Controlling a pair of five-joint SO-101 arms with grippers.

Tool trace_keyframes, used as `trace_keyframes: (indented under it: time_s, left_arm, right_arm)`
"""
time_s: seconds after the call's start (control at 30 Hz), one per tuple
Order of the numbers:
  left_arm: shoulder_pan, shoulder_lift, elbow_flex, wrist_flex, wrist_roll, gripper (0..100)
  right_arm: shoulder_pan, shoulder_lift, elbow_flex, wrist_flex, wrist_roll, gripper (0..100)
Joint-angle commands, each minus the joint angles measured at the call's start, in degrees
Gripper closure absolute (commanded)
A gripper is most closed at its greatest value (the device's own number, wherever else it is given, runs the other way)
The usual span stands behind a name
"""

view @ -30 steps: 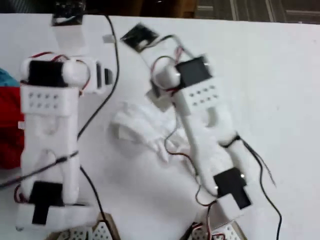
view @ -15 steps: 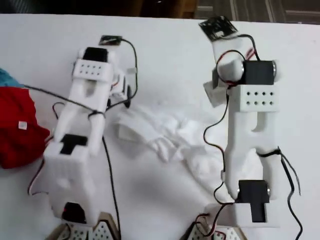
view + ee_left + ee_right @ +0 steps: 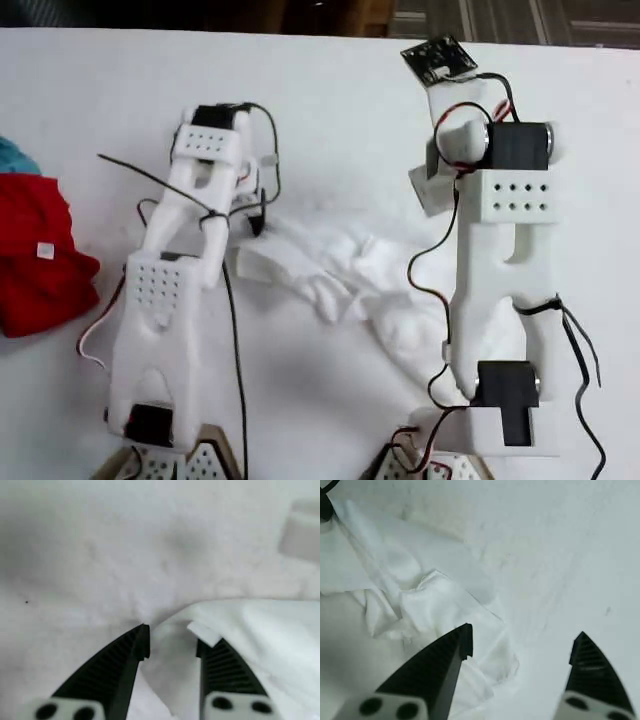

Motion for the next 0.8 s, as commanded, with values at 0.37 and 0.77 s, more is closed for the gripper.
trace_keyframes:
  time_s: [0.37, 0.77]
  left_arm:
    - [-6.86, -1.93, -6.11, 1.05, 0.26, 98]
    - [-19.43, -4.22, -10.95, 1.05, -6.42, 98]
  right_arm:
    - [3.21, -2.68, -0.44, 0.92, 0.35, 68.3]
    - [5.67, -3.38, 3.16, 1.19, 0.44, 68.3]
